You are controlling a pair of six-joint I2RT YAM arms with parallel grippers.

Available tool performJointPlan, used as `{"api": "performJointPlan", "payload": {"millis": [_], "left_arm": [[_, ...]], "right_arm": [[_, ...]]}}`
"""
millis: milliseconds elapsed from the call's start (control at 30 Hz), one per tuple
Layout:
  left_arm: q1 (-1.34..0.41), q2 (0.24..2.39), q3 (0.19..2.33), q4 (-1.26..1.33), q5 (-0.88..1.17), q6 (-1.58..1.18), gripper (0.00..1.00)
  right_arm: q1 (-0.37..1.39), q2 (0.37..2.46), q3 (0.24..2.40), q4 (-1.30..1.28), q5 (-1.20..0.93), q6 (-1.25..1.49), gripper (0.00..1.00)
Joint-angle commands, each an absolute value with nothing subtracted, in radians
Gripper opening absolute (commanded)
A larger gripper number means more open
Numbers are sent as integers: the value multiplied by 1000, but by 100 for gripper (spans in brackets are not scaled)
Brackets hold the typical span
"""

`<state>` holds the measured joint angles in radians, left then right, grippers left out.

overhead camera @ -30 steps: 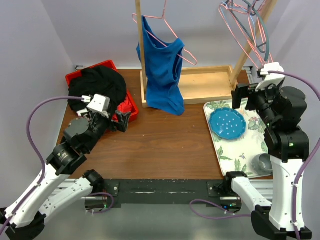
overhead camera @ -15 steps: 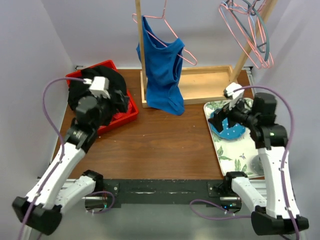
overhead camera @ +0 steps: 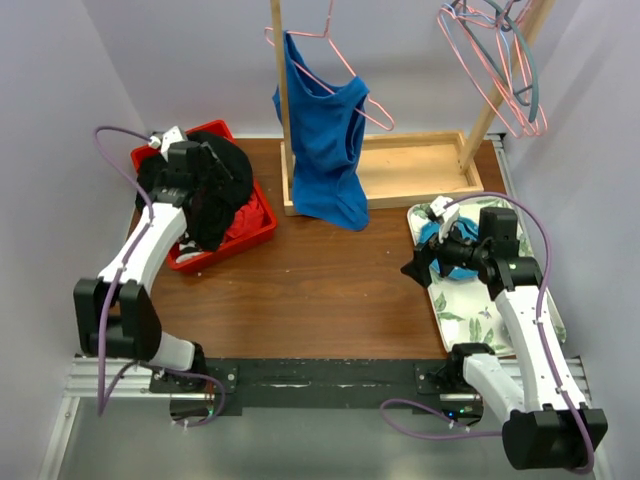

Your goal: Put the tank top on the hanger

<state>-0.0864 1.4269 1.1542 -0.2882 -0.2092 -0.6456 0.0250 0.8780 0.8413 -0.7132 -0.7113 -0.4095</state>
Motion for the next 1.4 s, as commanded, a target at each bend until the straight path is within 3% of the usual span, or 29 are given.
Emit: {"api": "performJointPlan", "payload": {"millis": [0, 67, 233, 333, 367, 433, 600, 733, 933, 1067, 1367], "left_arm": [[-77, 1548, 1250, -371, -308, -704, 67], [-77, 1618, 1282, -374, -296, -698, 59], [-77, 1773, 1373, -419, -310, -687, 53], [-77, 1799, 1391, -431, -333, -680, 35], [-77, 1795, 1391, -425, -336, -675, 23], [-77, 1757, 1384, -417, -345, -667, 14], [-77, 1533, 1303, -299, -338, -614, 1], [-77, 1373, 1285, -227, -316, -566, 0], [-80, 1223, 1370, -149, -122, -499, 0], [-116, 1192, 1472, -95, 88, -408, 0], [-273, 1174, 1697, -46, 328, -383, 0]], "right_arm": [[18, 884, 844, -661, -749, -425, 98], [18, 884, 842, -661, -744, -425, 99], [20, 888, 841, -655, -741, -423, 98], [20, 888, 841, -657, -744, -423, 99], [20, 888, 842, -660, -749, -425, 99], [20, 888, 842, -664, -752, -428, 99], [20, 891, 845, -673, -770, -436, 98], [18, 891, 848, -684, -791, -443, 99], [18, 887, 867, -722, -851, -475, 99], [18, 882, 911, -788, -891, -551, 99], [17, 914, 1109, -952, -821, -680, 99]]}}
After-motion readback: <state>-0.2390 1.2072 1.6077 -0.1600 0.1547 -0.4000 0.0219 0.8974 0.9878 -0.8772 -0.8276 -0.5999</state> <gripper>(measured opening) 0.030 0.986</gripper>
